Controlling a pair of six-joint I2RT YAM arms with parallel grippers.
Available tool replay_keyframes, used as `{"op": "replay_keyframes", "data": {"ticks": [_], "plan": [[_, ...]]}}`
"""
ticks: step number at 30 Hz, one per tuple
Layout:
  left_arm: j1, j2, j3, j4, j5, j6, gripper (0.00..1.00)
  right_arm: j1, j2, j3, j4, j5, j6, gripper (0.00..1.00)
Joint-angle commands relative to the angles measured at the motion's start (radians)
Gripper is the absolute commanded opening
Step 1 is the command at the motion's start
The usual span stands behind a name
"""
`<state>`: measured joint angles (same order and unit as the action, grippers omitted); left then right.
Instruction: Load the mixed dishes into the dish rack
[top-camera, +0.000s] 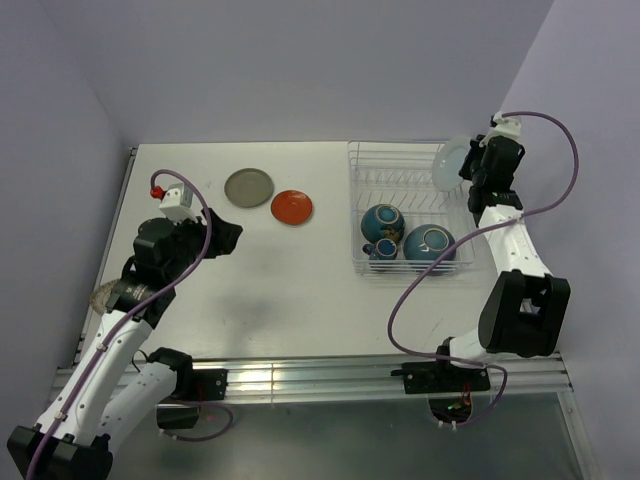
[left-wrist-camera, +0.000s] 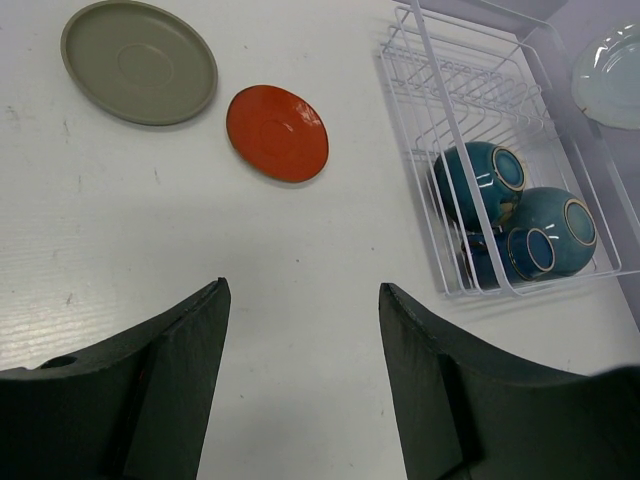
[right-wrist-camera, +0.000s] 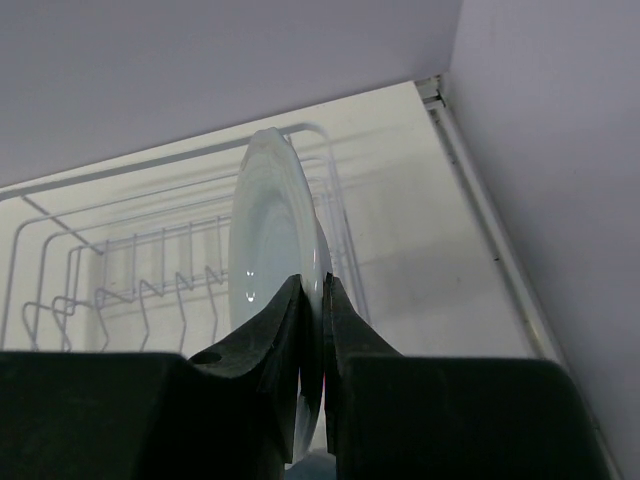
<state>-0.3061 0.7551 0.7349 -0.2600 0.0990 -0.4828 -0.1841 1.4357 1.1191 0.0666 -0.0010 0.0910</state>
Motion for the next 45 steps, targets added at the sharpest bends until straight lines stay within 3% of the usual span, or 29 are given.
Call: {"op": "replay_keyframes", "data": {"ticks": [1,19,41,45], "plan": [[0.009,-0.007,0.000,0.021,-0.008,0.019,0.67,-0.006,0.005,0.081,0.168,0.082,-0.065,0.00],[0.021,0.006,-0.003,0.022,-0.004,0.015,0.67,0.009,0.198,0.159,0.170,0.052,-0.264,0.00],[0.038,0.020,-0.005,0.027,0.005,0.013,0.67,0.041,0.390,0.226,0.012,0.007,-0.306,0.00],[0.039,0.021,-0.005,0.027,0.008,0.012,0.67,0.046,0.396,0.217,0.001,0.018,-0.326,0.04]]}}
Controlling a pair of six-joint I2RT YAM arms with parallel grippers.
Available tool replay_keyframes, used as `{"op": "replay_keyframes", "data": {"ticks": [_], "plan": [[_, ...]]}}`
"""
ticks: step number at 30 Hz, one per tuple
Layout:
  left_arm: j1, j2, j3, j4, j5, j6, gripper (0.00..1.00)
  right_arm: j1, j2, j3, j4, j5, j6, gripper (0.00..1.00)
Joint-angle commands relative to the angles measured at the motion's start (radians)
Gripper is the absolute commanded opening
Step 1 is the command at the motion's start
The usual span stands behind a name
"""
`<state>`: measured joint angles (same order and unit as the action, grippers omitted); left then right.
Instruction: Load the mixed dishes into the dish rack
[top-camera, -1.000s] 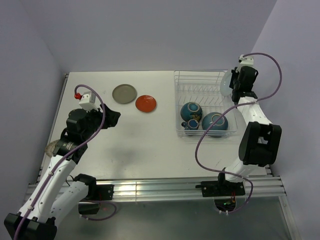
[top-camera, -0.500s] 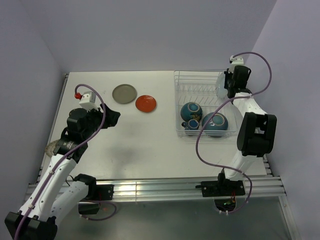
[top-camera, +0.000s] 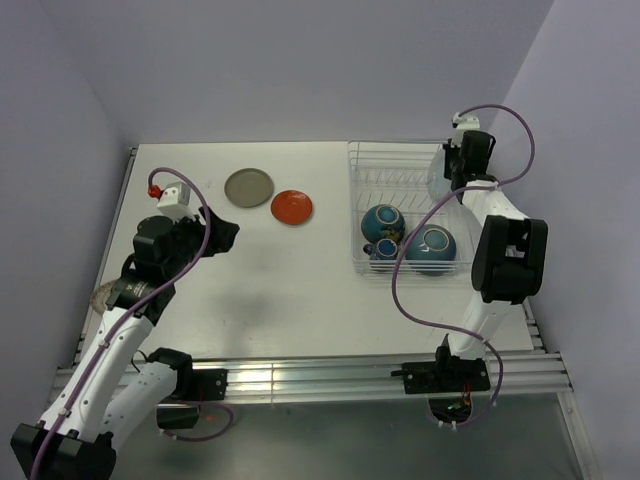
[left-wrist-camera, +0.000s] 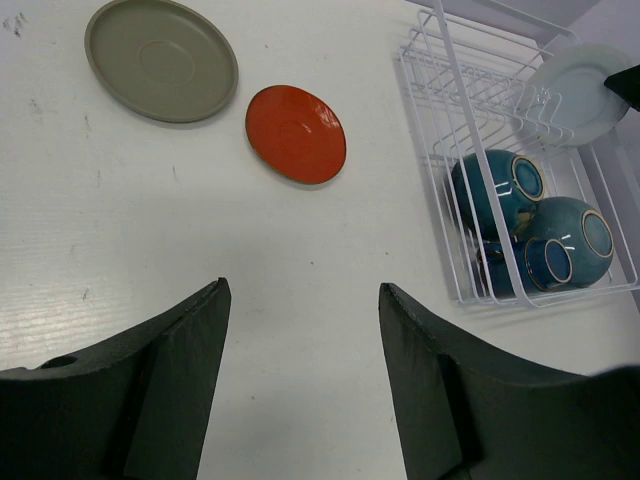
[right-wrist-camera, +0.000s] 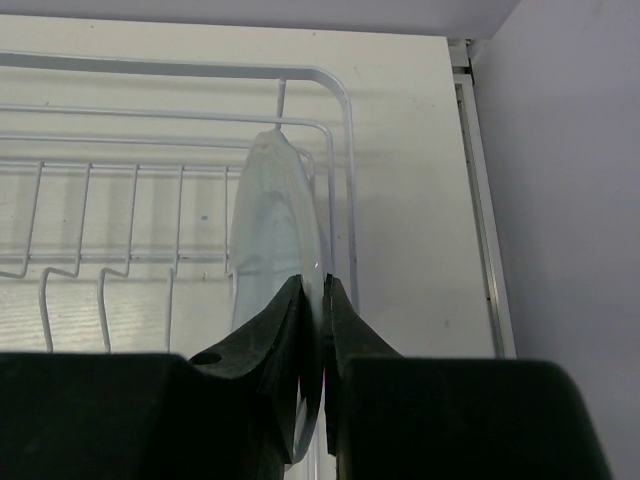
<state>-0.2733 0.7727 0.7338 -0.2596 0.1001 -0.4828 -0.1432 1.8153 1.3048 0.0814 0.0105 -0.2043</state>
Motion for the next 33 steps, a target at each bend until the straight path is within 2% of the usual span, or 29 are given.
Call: {"op": "replay_keyframes", "data": {"ticks": [1,10,20,23,24,27,33], "plan": [[0.006,0.004,-0.004,0.026,0.007,0.013,0.67,0.008,0.016,0.027,-0.012,0.011,-0.036,0.06],[0.009,0.002,-0.005,0.028,0.009,0.012,0.67,0.024,-0.005,0.002,-0.009,0.029,-0.070,0.22],[0.009,-0.001,-0.005,0.028,0.012,0.012,0.67,0.033,-0.008,-0.018,-0.020,0.040,-0.083,0.33],[0.009,-0.001,-0.005,0.029,0.012,0.012,0.67,0.033,-0.013,-0.025,-0.019,0.045,-0.083,0.45],[0.009,0.000,-0.007,0.029,0.012,0.012,0.67,0.033,-0.019,-0.027,-0.019,0.045,-0.083,0.53],[0.011,0.005,-0.005,0.029,0.015,0.010,0.67,0.031,-0.042,-0.032,-0.023,0.048,-0.086,0.69],[0.022,0.033,-0.007,0.033,0.052,0.006,0.67,0.021,-0.152,-0.053,-0.060,-0.010,-0.081,0.84]]}}
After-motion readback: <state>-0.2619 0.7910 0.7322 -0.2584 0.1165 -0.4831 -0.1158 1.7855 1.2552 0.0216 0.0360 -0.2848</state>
